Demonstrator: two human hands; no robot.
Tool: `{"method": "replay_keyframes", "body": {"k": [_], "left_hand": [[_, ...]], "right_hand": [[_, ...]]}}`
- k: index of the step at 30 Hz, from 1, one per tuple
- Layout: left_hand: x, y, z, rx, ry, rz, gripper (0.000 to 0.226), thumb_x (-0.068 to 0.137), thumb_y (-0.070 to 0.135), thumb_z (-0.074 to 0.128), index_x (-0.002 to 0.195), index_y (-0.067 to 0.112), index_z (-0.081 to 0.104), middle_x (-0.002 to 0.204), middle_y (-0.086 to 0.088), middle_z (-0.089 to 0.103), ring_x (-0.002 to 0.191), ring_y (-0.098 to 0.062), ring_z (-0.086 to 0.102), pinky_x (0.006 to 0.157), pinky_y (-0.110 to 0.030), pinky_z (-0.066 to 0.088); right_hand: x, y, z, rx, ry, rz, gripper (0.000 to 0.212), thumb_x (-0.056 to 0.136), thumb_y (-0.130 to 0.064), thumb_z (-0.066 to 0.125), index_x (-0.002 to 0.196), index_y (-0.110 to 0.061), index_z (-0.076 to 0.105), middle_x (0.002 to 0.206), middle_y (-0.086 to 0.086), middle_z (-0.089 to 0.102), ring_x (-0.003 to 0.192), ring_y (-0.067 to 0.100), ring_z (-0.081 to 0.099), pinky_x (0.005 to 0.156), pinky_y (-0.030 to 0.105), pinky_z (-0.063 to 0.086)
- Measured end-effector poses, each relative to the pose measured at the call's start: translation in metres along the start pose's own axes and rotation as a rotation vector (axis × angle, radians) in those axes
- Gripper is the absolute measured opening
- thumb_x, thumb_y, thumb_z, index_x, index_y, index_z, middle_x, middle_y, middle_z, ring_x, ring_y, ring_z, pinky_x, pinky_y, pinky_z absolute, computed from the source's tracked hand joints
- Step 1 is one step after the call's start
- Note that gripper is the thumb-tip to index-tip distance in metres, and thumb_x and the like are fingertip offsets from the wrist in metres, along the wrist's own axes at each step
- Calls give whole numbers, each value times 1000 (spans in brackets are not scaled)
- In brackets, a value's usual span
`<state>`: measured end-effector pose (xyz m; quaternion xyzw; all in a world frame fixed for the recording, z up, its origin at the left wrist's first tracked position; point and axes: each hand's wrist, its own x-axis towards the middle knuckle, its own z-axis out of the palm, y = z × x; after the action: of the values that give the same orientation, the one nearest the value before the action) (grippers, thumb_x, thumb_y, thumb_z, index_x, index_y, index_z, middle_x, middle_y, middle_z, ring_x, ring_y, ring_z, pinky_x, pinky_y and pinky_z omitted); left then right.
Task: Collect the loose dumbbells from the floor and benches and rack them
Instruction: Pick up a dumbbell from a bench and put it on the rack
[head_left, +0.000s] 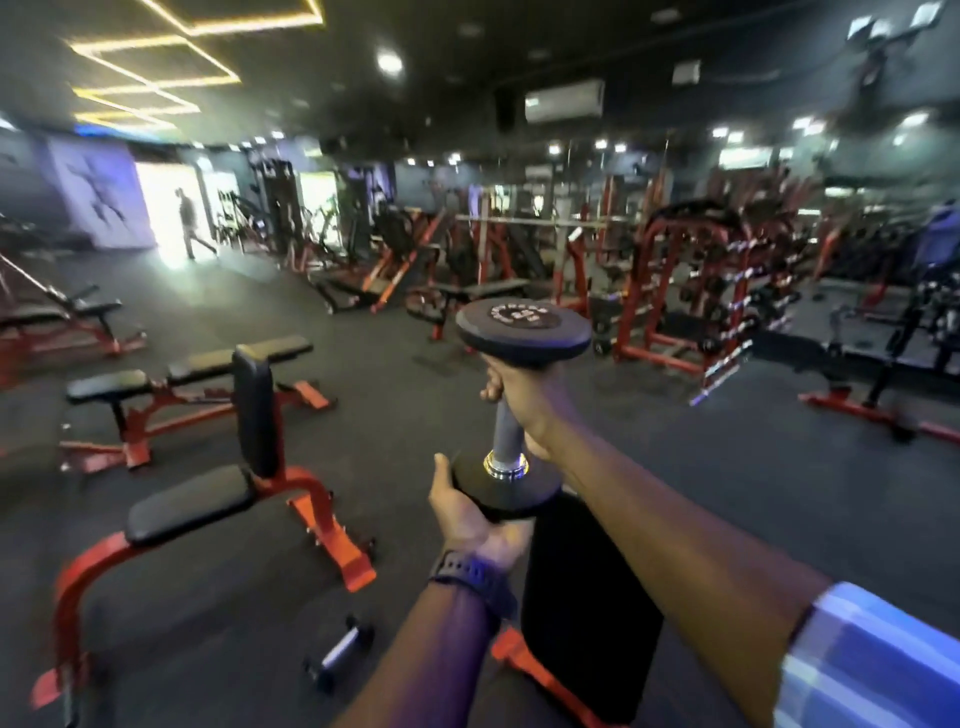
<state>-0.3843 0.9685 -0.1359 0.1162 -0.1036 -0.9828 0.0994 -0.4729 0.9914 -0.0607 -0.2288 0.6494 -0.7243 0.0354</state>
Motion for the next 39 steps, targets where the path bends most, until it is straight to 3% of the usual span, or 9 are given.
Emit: {"method": "replay_keyframes", "body": {"k": [3,10,13,16,19,23,26,30,39], "left_hand": [[-27,10,46,-17,-40,60,75,94,58,47,138,-2,55,136,-25,59,128,-38,55,114,-54,34],[-77,47,80,-50,-73,195,73,94,56,46,137,-3,55,131,-26,62,126,-39,56,115,-56,31],[-109,75,77,-61,-79,311,69,94,55,47,132,-2,60,128,-27,64,125,-40,57,115,-59,29],[-155,111,67,-70,-75,460,63,95,55,47,100,0,79,116,-24,71,117,-37,62,115,-59,30],[-221,152,50,-99,-48,612,52,95,47,51,118,6,70,121,-20,69,114,-33,62,111,-50,39],[-336,199,18,-106,-43,784,56,94,46,51,109,-5,71,113,-21,70,107,-35,64,107,-46,42],[-434,219,-7,-74,38,929,65,93,48,50,135,-1,58,136,-25,59,130,-40,54,112,-55,35],[-585,233,-38,-106,98,1144,66,94,47,51,137,-3,54,138,-29,55,133,-44,50,115,-58,31],[-892,213,-90,-157,361,1629,65,92,53,47,126,-1,62,125,-23,64,119,-38,57,111,-53,37]], "right_hand": [[-4,-62,8,79,-32,-115,29,85,-17,72,62,-16,55,40,-9,49,37,8,47,47,25,46],[-30,-133,50,119,-186,-274,14,87,-11,73,82,-11,60,42,-11,49,35,2,44,37,18,38],[-44,-146,92,157,-274,-264,16,87,-16,74,84,-8,61,49,-2,48,41,11,44,42,25,40],[-69,-158,150,216,-387,-236,19,88,-18,73,78,-9,59,48,-1,46,39,11,43,40,24,40],[-117,-174,221,247,-524,-202,25,85,-23,72,70,-13,55,42,-7,47,35,10,44,47,28,41],[-220,-204,310,292,-710,-236,22,75,-28,69,63,-18,53,49,1,47,47,21,44,59,40,40],[-314,-234,363,358,-814,-302,20,77,-31,71,73,-17,58,47,-5,49,45,17,46,50,32,40],[-460,-278,426,469,-976,-295,26,80,-32,73,88,-11,60,64,9,52,58,22,49,57,36,40],[-781,-383,501,665,-1351,-251,40,60,-55,75,62,-19,58,57,-1,57,57,19,51,58,37,41]]}}
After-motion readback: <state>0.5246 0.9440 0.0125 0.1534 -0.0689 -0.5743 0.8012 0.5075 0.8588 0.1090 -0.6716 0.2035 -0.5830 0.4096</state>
